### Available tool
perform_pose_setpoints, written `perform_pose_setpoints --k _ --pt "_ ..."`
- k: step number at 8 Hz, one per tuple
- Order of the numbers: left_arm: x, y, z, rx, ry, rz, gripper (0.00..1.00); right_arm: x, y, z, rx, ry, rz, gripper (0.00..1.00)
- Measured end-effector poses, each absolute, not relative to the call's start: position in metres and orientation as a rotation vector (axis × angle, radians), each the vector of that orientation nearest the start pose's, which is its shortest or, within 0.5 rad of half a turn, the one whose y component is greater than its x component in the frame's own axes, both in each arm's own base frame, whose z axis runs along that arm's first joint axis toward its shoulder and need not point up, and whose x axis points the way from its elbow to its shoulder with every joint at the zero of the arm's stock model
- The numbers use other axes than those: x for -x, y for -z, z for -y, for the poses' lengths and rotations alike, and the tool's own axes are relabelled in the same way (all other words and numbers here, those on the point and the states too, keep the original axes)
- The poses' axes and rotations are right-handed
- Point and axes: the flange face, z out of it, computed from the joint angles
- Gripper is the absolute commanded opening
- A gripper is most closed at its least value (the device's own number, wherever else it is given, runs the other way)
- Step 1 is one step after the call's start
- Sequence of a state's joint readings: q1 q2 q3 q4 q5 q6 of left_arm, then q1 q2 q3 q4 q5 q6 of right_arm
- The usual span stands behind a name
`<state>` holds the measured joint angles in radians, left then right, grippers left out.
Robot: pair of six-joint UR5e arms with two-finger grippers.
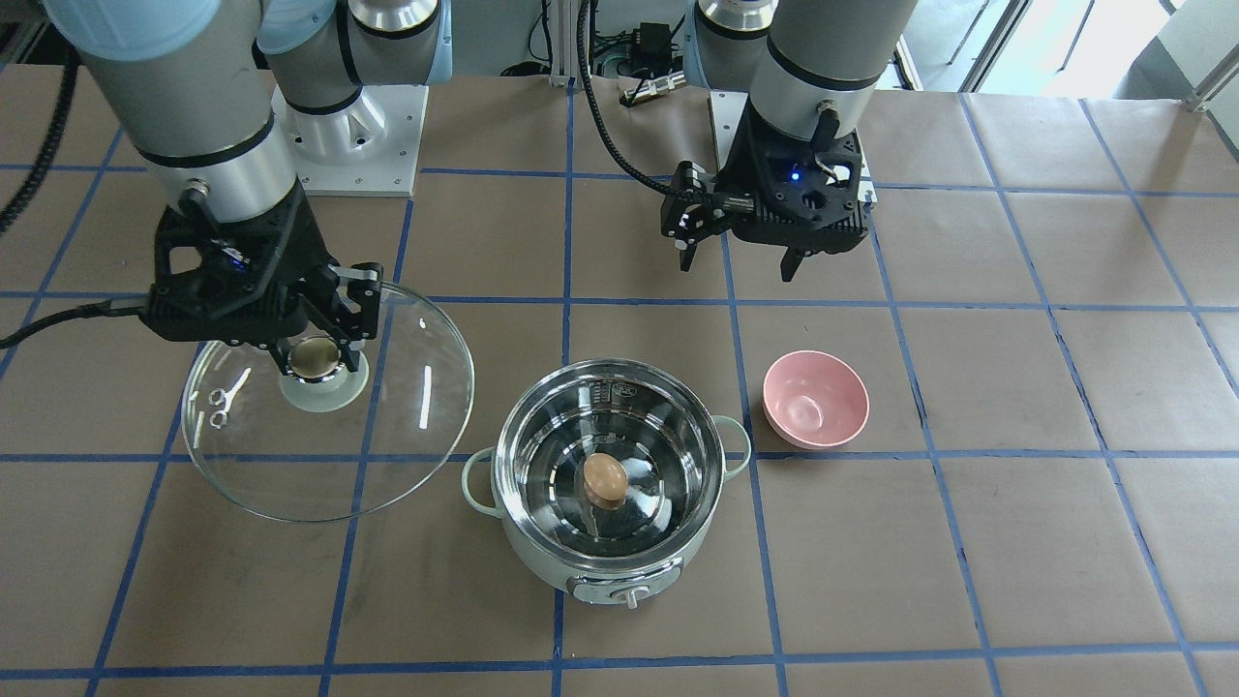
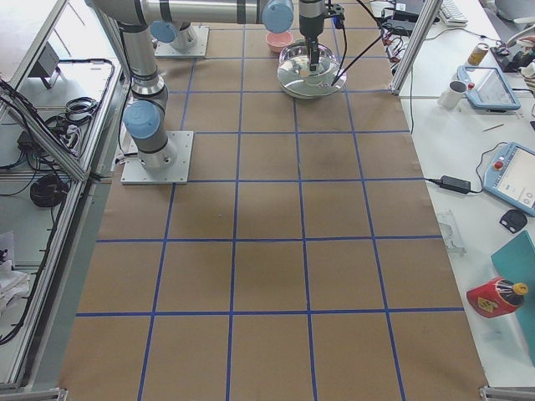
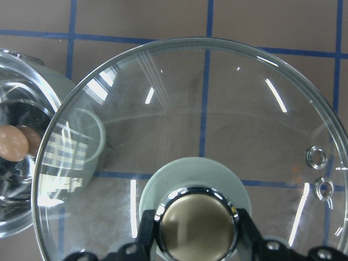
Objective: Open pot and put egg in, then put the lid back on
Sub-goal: 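Open the left gripper to release the egg and raise it away from the pot, then carry the glass lid back over the pot with the right gripper, then lower the glass lid onto the pot and hold it in place with the right gripper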
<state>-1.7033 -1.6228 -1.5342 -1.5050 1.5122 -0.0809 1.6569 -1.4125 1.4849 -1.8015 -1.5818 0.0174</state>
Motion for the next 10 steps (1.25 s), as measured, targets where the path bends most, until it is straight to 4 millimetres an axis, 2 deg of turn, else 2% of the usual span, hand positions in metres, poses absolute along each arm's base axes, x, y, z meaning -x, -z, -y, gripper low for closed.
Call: perform_pose_setpoints --k 2,4,7,10 --pt "0.158 -0.494 0.513 -0.053 0.101 -3.197 1.0 -0.241 -0.453 0.567 0.036 0.267 -3.098 0.0" --pt "0.135 -0.498 0.516 -0.1 0.112 -3.184 1.0 -0.293 -0.433 0.567 -0.032 0.274 -3.074 0.0" --pt "0.126 -0.504 0.506 -0.122 0.121 -3.136 1.0 -0.355 -0.401 0.558 -0.102 0.27 -3.049 0.0" --pt "0.127 -0.506 0.502 -0.123 0.129 -3.133 1.0 -0.394 -0.379 0.555 -0.116 0.255 -3.042 0.0"
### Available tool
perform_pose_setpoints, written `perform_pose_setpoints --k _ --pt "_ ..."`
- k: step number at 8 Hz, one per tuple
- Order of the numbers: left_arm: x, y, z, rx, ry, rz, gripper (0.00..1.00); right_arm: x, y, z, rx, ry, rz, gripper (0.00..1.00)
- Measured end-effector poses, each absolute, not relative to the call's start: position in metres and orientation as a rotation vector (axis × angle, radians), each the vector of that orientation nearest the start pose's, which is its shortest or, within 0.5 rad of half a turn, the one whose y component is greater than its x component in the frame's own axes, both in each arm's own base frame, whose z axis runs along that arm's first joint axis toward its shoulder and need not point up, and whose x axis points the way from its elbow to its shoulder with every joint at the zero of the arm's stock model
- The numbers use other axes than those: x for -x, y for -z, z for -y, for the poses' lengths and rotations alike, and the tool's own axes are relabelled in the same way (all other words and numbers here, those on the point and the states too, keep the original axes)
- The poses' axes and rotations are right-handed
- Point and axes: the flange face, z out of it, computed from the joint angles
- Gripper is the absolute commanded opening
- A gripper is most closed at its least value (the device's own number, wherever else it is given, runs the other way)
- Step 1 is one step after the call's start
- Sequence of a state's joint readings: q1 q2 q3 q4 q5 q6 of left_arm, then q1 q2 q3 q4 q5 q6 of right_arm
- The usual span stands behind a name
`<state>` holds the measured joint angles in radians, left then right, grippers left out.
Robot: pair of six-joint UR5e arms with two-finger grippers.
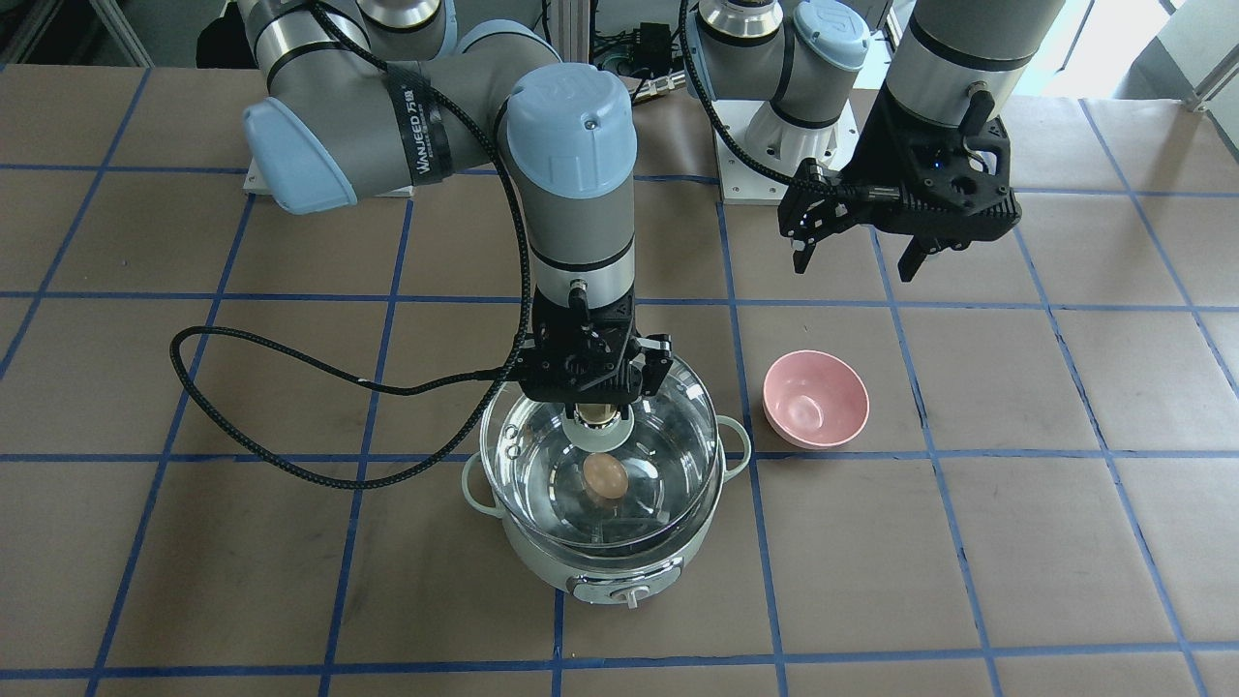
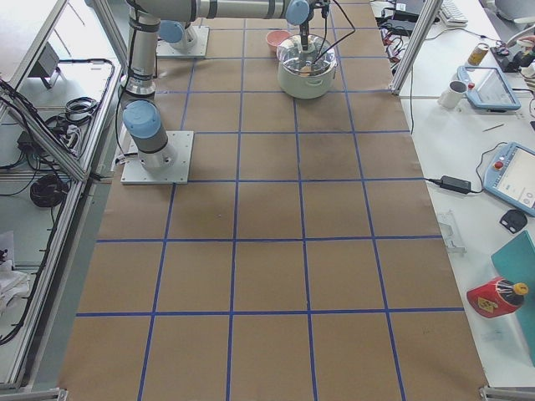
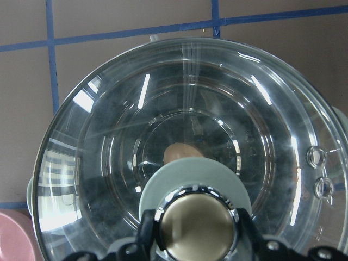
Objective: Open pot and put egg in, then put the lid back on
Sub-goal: 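Lower the glass lid onto the pot and hold it in place with the right gripper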
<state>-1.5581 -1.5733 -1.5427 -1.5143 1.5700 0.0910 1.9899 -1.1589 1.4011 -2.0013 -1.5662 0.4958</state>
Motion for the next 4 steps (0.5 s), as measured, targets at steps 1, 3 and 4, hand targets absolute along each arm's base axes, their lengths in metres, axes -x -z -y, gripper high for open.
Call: perform_pose_setpoints --k 1,3,4 --pt "0.127 -0.506 0.502 -0.124 0.129 -3.134 1.0 -0.4 -0.374 0.555 -0.115 0.246 -3.043 0.0" --pt "0.127 -0.507 0.502 -0.125 0.131 -3.135 1.0 -0.404 -0.365 0.556 -0.112 0.231 -3.049 0.0" --pt "0.128 -0.507 0.502 -0.125 0.133 -3.136 1.0 -0.405 -0.363 0.556 -0.107 0.227 -3.051 0.0"
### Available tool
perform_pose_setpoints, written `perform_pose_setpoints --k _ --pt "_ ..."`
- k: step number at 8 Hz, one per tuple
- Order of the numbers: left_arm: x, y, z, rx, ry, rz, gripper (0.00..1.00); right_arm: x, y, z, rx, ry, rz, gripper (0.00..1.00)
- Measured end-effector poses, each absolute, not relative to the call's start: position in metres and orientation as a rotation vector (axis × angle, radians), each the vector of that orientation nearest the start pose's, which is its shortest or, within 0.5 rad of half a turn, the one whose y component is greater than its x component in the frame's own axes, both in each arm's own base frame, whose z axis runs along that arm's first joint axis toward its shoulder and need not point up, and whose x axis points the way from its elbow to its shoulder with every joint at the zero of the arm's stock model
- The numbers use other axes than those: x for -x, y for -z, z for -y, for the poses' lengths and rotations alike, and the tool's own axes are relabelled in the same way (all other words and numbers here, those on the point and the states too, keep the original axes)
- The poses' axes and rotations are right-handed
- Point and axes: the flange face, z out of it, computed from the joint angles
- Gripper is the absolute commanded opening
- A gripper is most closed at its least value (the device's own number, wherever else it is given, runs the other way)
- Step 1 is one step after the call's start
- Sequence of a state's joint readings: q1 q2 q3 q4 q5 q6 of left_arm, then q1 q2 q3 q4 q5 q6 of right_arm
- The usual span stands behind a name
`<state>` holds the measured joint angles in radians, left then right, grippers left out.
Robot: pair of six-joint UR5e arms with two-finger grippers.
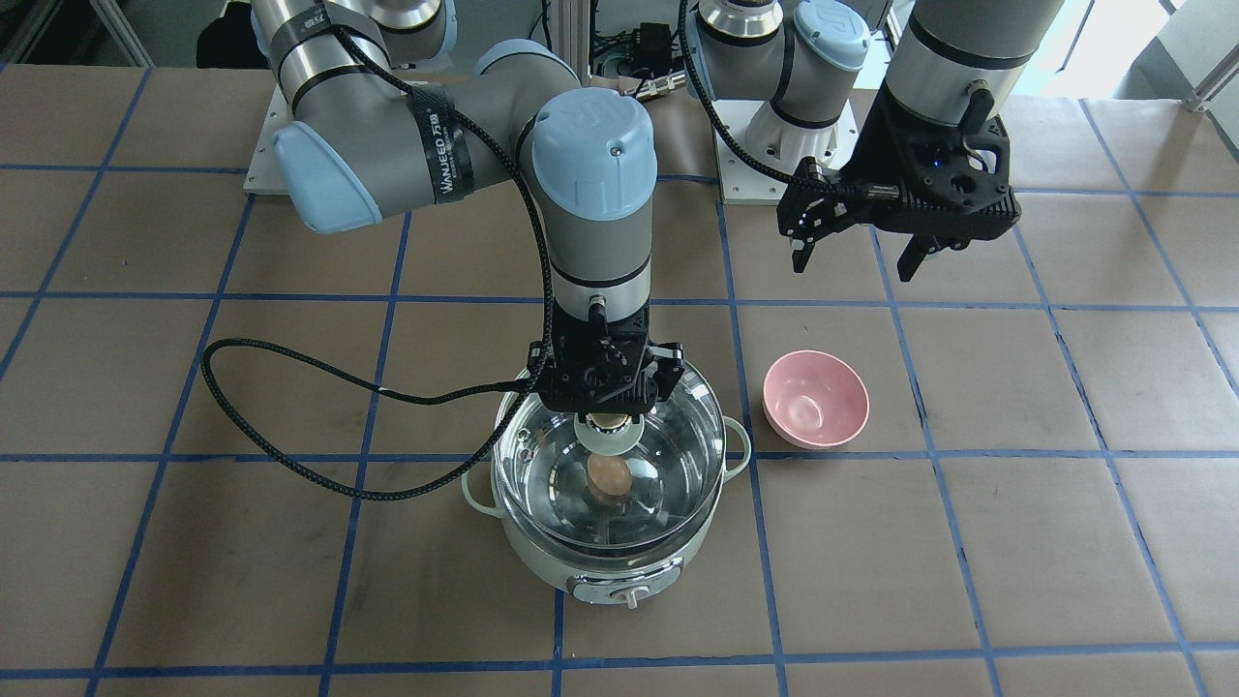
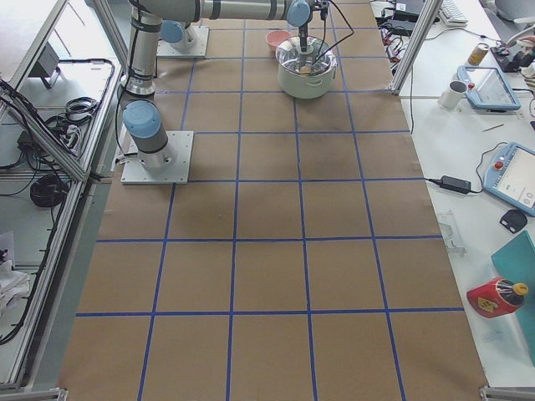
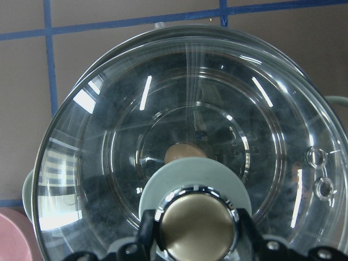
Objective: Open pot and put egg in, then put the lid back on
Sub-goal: 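Lower the glass lid onto the pot and hold it in place with the right gripper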
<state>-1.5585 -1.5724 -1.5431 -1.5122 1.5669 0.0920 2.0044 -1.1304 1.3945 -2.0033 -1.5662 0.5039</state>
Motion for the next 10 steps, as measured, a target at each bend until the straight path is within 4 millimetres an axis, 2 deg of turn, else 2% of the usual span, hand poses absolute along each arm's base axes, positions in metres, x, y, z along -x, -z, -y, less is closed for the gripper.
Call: perform_pose_setpoints --k 5,10 --pt "0.1276 -0.5076 0.5023 -0.125 0.137 -3.136 1.0 -0.4069 -0.3543 0.5605 -0.085 0.229 -3.056 0.0" --pt "0.1274 -0.5078 0.5024 -0.125 0.138 -3.136 1.0 -0.4075 -0.354 0.5617 -0.085 0.241 -3.051 0.0"
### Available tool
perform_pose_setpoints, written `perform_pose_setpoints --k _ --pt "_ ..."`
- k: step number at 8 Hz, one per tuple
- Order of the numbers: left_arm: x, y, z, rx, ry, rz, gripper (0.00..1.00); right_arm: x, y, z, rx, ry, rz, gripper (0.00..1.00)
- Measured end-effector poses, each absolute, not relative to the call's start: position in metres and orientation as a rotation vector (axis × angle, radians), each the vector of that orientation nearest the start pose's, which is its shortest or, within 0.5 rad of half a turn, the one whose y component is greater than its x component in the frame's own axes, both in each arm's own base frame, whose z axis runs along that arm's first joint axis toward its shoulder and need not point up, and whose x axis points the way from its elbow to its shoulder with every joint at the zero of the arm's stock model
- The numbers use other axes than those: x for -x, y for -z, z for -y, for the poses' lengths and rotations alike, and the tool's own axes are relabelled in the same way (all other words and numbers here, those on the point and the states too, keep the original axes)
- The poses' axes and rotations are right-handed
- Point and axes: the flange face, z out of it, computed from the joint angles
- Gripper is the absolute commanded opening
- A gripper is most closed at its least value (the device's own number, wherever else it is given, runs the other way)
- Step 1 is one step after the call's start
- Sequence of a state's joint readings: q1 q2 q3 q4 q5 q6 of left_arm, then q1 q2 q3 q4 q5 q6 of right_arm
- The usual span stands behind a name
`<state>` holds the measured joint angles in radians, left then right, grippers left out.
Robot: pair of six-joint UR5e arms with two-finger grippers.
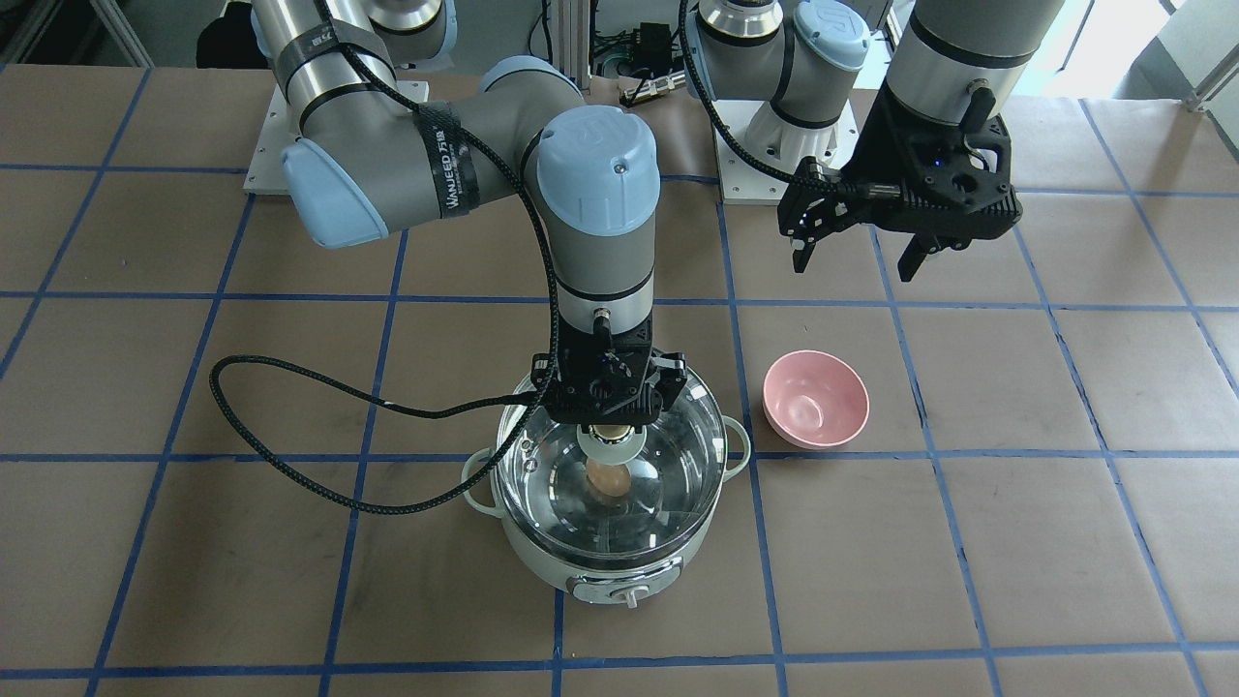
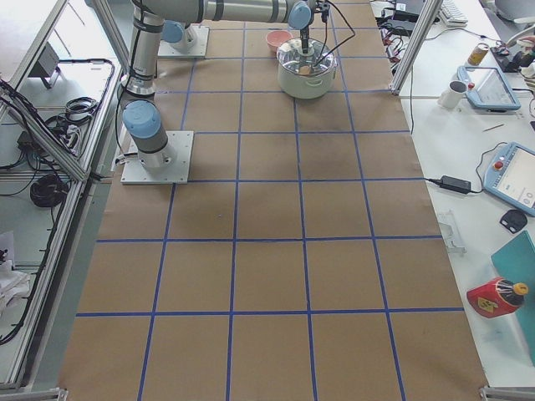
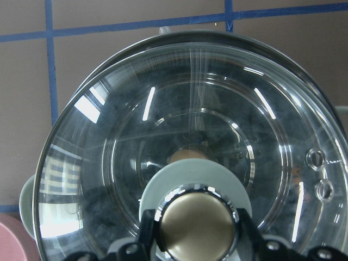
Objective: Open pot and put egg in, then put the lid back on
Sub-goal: 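Lower the glass lid onto the pot and hold it in place with the right gripper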
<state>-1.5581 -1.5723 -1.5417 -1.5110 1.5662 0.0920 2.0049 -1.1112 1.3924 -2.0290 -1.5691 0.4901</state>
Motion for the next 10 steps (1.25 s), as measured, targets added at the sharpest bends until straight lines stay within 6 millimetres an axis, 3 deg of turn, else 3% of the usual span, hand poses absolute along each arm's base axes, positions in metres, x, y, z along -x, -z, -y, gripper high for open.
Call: perform_pose_setpoints --k 10 --pt "0.1284 -0.5086 0.5017 -0.12 0.141 -3.138 1.0 -0.4094 -0.3484 0.5655 -0.064 0.267 -3.04 0.05"
